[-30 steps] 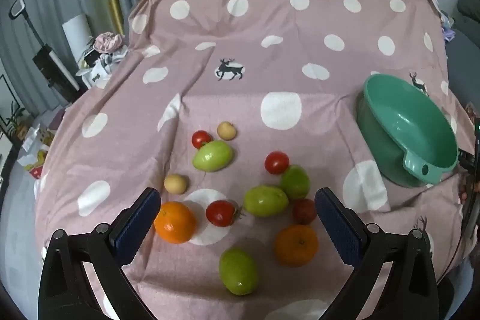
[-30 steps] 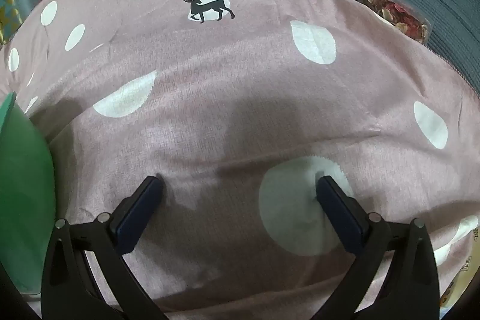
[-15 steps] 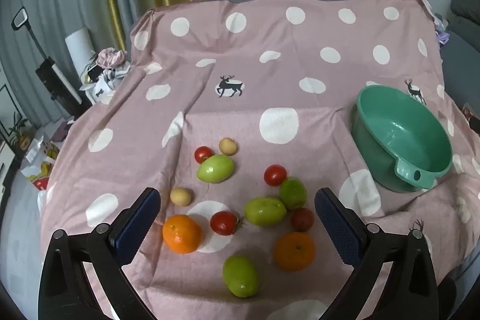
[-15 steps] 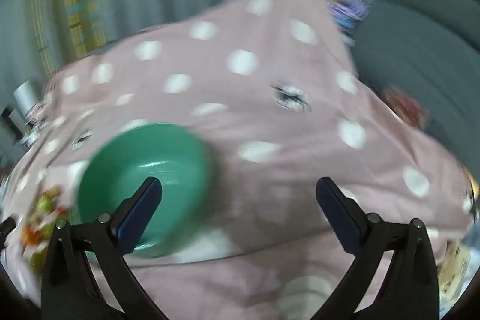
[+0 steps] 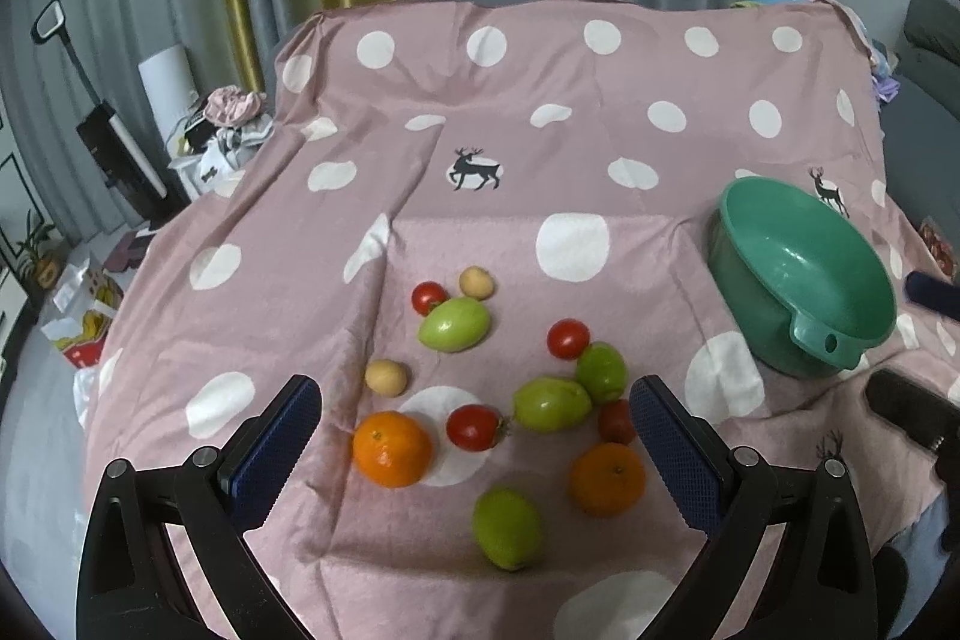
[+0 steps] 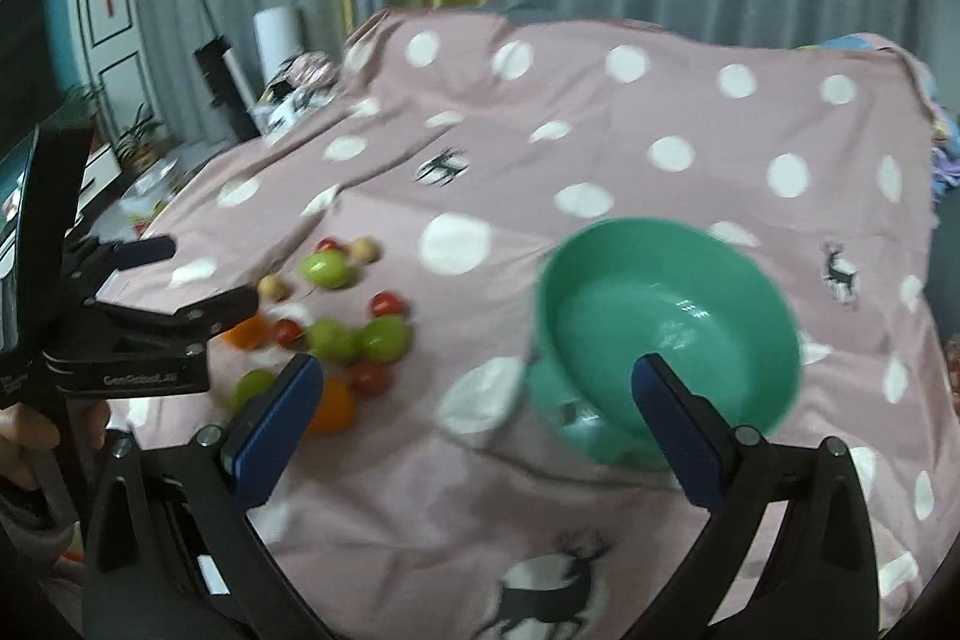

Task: Organize fruits

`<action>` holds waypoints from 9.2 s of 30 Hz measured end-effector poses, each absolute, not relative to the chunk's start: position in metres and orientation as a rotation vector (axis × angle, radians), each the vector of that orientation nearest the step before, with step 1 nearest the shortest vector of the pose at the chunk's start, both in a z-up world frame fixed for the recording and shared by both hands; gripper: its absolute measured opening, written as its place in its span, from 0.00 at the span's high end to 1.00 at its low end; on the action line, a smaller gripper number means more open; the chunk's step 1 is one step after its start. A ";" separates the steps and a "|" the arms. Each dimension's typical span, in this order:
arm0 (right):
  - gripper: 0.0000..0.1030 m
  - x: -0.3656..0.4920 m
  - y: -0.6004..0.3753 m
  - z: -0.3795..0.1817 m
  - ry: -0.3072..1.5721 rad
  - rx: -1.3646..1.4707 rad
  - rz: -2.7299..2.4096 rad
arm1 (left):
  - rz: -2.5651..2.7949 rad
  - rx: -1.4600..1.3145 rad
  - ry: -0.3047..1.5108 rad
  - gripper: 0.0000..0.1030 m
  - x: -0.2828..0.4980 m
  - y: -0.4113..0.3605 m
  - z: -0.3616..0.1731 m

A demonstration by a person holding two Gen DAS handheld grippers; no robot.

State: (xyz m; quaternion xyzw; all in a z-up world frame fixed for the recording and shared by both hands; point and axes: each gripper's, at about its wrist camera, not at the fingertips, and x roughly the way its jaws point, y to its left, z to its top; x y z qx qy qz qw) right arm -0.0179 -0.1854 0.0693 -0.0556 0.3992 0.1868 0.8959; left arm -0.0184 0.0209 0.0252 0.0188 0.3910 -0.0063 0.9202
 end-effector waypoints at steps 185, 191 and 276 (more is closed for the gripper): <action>0.47 -0.011 -0.303 0.036 0.796 0.316 0.249 | -0.527 0.080 0.816 0.31 0.067 -0.096 0.024; 0.42 -0.022 -0.293 0.045 0.789 0.303 0.286 | -0.356 0.009 0.830 0.29 0.056 -0.014 0.027; 0.54 0.078 -0.036 -0.028 1.146 -0.250 0.708 | -0.309 -0.205 1.004 0.60 0.003 0.109 -0.046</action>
